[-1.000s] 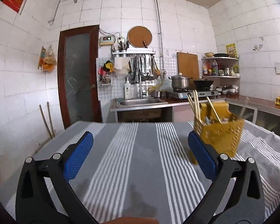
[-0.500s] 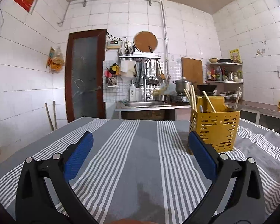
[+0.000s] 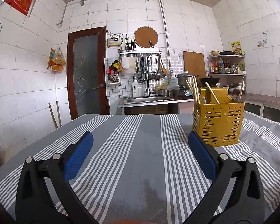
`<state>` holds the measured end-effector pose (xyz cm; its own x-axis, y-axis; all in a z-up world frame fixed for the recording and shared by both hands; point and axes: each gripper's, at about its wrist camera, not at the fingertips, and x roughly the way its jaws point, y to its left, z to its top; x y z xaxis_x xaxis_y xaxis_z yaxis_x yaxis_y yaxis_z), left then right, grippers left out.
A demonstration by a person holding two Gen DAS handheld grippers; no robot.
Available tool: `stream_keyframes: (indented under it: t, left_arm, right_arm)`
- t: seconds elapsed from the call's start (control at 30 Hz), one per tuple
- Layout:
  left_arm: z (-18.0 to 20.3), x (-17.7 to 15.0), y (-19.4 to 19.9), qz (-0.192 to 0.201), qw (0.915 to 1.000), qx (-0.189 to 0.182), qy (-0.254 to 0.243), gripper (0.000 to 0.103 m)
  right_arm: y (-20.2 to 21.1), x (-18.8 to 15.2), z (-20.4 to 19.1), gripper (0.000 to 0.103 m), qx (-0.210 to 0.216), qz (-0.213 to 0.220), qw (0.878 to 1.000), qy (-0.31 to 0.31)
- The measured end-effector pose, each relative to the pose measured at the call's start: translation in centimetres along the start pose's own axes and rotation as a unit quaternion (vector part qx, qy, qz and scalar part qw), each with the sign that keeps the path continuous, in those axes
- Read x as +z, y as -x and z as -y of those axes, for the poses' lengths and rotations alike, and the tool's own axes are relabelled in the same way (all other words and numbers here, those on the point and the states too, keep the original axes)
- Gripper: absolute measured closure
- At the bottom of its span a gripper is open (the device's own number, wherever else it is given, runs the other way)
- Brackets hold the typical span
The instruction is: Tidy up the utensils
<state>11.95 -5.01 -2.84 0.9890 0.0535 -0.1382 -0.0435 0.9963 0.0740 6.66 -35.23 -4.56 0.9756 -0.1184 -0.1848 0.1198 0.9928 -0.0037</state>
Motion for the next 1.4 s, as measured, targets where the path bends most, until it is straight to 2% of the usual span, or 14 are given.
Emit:
stream_keyframes:
  t: [0.63,1.4]
  left_arm:
    - [0.40,-0.10,-0.06,-0.004,0.9999,-0.006,-0.009,0.005]
    - [0.57,-0.02,-0.20,-0.006,0.9999,-0.010,-0.011,0.005]
  right_arm:
    - [-0.72,-0.04,-0.44,0.012,-0.004,-0.016,1.000,0.005]
    - [-0.61,-0.16,-0.37,0.011,-0.009,-0.010,1.000,-0.003]
